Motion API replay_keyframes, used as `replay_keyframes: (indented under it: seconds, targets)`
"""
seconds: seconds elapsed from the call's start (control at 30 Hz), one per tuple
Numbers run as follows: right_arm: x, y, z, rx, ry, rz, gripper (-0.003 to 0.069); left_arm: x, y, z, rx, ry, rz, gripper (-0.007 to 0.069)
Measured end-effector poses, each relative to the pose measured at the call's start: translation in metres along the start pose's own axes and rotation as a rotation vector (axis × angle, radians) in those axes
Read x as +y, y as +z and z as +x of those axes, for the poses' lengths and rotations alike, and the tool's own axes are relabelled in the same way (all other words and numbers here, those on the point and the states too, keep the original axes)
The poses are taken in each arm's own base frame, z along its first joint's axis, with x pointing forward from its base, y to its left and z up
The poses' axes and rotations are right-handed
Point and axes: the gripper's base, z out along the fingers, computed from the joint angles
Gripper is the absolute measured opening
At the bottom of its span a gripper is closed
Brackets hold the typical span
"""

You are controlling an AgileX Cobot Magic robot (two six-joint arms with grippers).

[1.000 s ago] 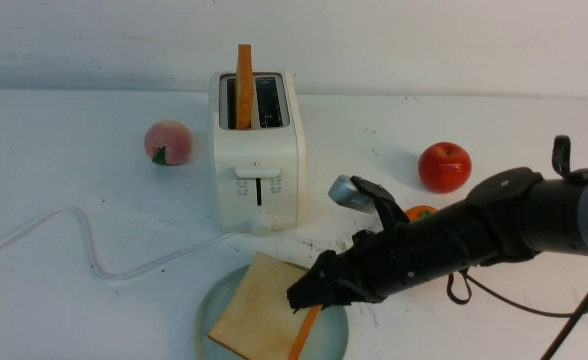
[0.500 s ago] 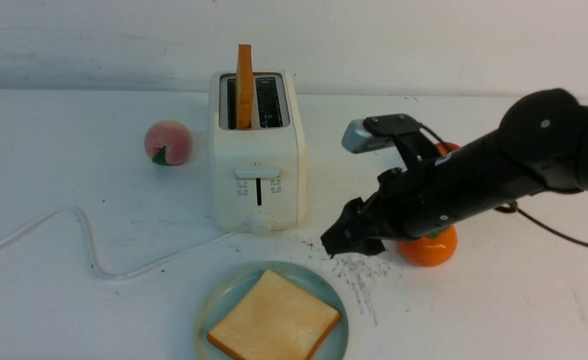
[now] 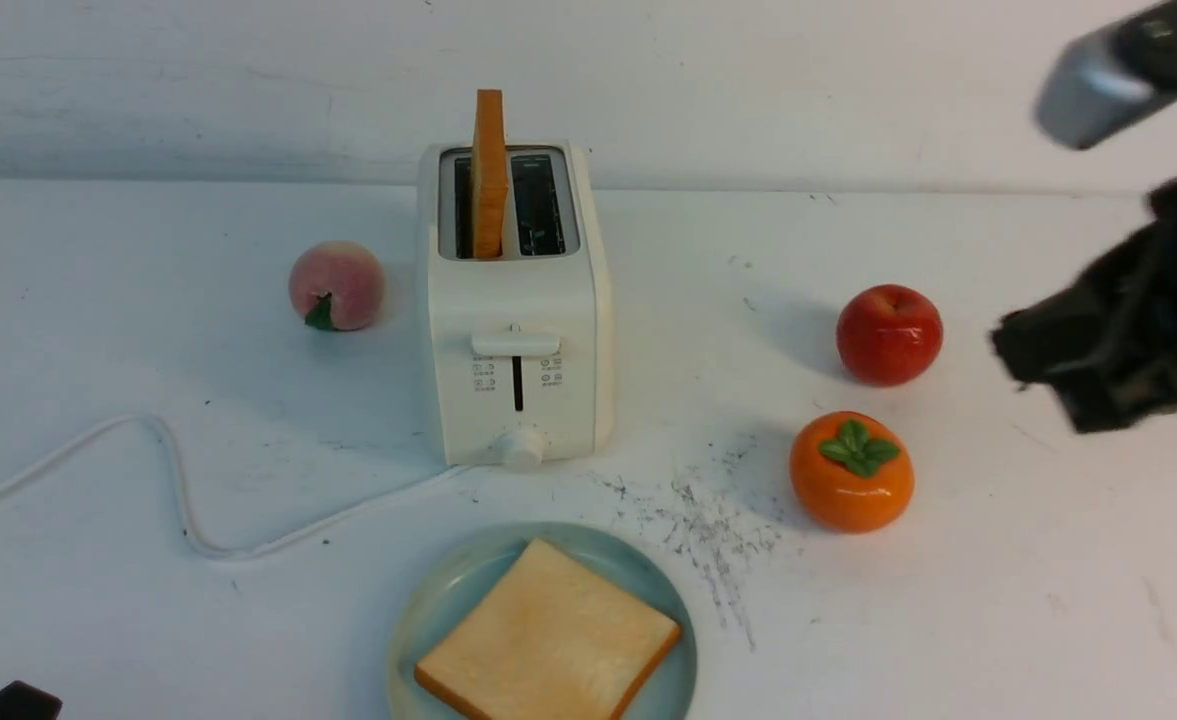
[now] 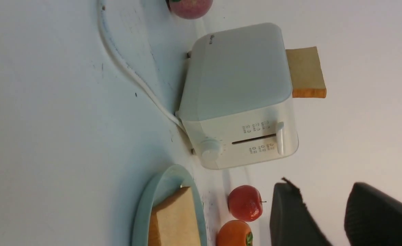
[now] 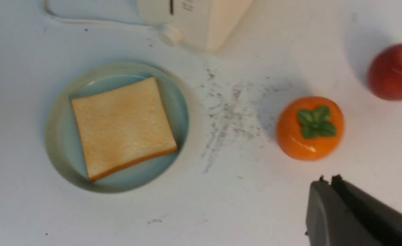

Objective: Take toasted bread from bread machine on white table place on plate.
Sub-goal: 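Reach for a toast slice standing in the toaster with the left gripper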

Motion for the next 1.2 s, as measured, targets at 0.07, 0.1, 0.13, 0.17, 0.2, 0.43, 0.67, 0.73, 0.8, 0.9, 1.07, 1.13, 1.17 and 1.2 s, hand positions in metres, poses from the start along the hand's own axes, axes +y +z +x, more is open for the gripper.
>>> replay_keyframes:
  seconds: [0.07, 0.1, 0.13, 0.17, 0.2, 0.43, 0.67, 0.73, 0.8, 0.9, 1.07, 1.13, 1.17, 1.2]
  targets:
    - [0.0, -0.016, 0.007, 0.005, 0.026, 0.027, -0.0018, 0.0, 0.0, 0.0, 0.0, -0.001, 0.0, 0.0238]
    - [0.0, -0.03, 0.012, -0.001, 0.062, 0.047, -0.0019, 0.0, 0.0, 0.0, -0.001, -0.004, 0.002, 0.0238]
    - [0.0, -0.031, 0.013, -0.002, 0.067, 0.049, -0.0019, 0.0, 0.0, 0.0, -0.001, -0.004, 0.002, 0.0238]
    - [0.001, -0.039, 0.018, -0.006, 0.099, 0.056, -0.0019, 0.0, 0.0, 0.0, -0.002, -0.016, 0.005, 0.0238]
    - [0.002, -0.044, 0.024, -0.013, 0.127, 0.06, -0.0019, -0.001, 0.0, 0.0, 0.0, -0.04, 0.009, 0.0236]
    - [0.008, -0.042, 0.068, 0.019, 0.175, 0.059, -0.0018, -0.03, -0.007, -0.002, 0.016, -0.153, 0.119, 0.0041]
    - [0.013, -0.037, 0.095, -0.089, 0.239, 0.041, -0.0015, -0.149, -0.048, -0.02, -0.102, 0.255, 0.419, -0.0014]
    - [0.014, -0.032, 0.098, -0.122, 0.248, 0.033, -0.0014, -0.174, -0.045, -0.022, -0.073, 0.328, 0.409, -0.0014]
    - [0.014, -0.028, 0.101, -0.136, 0.254, 0.029, -0.0012, -0.194, -0.029, -0.02, 0.021, 0.408, 0.344, -0.0014]
    - [0.014, -0.025, 0.103, -0.134, 0.258, 0.028, -0.0008, -0.215, 0.019, -0.015, 0.288, 0.538, 0.149, -0.0014]
    - [0.014, -0.026, 0.101, -0.163, 0.258, 0.029, -0.0005, -0.227, 0.103, -0.023, 0.603, 0.704, -0.14, -0.0014]
    - [0.013, -0.026, 0.101, -0.165, 0.258, 0.029, -0.0002, -0.227, 0.158, -0.032, 0.732, 0.733, -0.296, -0.0014]
    - [0.013, -0.026, 0.101, -0.165, 0.258, 0.029, -0.0002, -0.227, 0.167, -0.033, 0.747, 0.729, -0.322, -0.0014]
    - [0.013, -0.026, 0.102, -0.161, 0.258, 0.03, -0.0001, -0.225, 0.195, -0.034, 0.788, 0.734, -0.391, -0.0014]
